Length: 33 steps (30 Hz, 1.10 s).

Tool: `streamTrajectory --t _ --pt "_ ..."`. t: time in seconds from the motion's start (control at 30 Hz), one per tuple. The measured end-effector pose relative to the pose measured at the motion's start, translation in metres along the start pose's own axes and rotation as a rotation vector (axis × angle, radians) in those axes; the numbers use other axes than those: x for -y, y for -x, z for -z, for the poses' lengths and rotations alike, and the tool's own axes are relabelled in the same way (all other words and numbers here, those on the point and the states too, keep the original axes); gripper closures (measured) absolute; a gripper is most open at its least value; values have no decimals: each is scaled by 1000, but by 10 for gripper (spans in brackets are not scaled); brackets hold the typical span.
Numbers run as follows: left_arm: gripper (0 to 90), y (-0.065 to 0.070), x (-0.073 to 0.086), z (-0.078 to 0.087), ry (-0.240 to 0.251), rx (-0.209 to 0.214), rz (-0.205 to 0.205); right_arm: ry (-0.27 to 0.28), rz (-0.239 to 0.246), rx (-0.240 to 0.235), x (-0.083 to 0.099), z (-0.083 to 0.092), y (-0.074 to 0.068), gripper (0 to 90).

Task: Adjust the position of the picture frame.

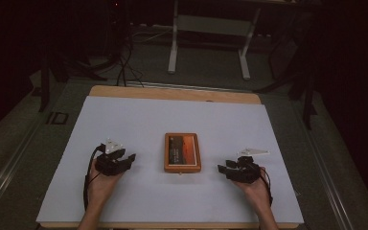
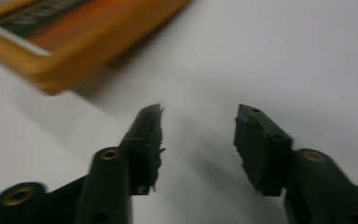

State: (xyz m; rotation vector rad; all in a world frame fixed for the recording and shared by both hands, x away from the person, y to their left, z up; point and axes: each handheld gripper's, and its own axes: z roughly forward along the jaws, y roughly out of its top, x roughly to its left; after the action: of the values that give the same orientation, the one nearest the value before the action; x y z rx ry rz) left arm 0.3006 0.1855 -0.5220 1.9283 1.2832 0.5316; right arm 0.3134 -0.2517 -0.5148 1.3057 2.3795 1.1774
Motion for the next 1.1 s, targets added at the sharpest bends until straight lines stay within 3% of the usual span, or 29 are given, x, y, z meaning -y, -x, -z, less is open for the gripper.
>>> streamTrajectory --t 0.17,0.33,0.53,0.77,0.8,0.83,1.0,1.1 --pt "529 5 -1 1 7 33 -21 29 31 -67 -3 -3 -18 675" --pt "581 12 -5 4 24 56 -32 35 78 -108 -7 -6 -34 884" --pt "713 24 -13 8 52 116 -64 47 79 -112 -14 -9 -43 896" --pt "881 52 -28 5 67 220 -154 62 26 -134 -24 -13 -50 663" --pt "883 55 -30 4 68 233 -160 67 6 -158 -26 -13 -48 600" --pt "884 61 -33 2 69 245 -170 72 -12 -178 -26 -12 -48 594" --pt "885 84 -42 -7 48 280 -241 45 -67 -196 -29 -20 -49 499" --pt "884 90 -43 -13 20 270 -271 32 -96 -207 -29 -27 -51 440"
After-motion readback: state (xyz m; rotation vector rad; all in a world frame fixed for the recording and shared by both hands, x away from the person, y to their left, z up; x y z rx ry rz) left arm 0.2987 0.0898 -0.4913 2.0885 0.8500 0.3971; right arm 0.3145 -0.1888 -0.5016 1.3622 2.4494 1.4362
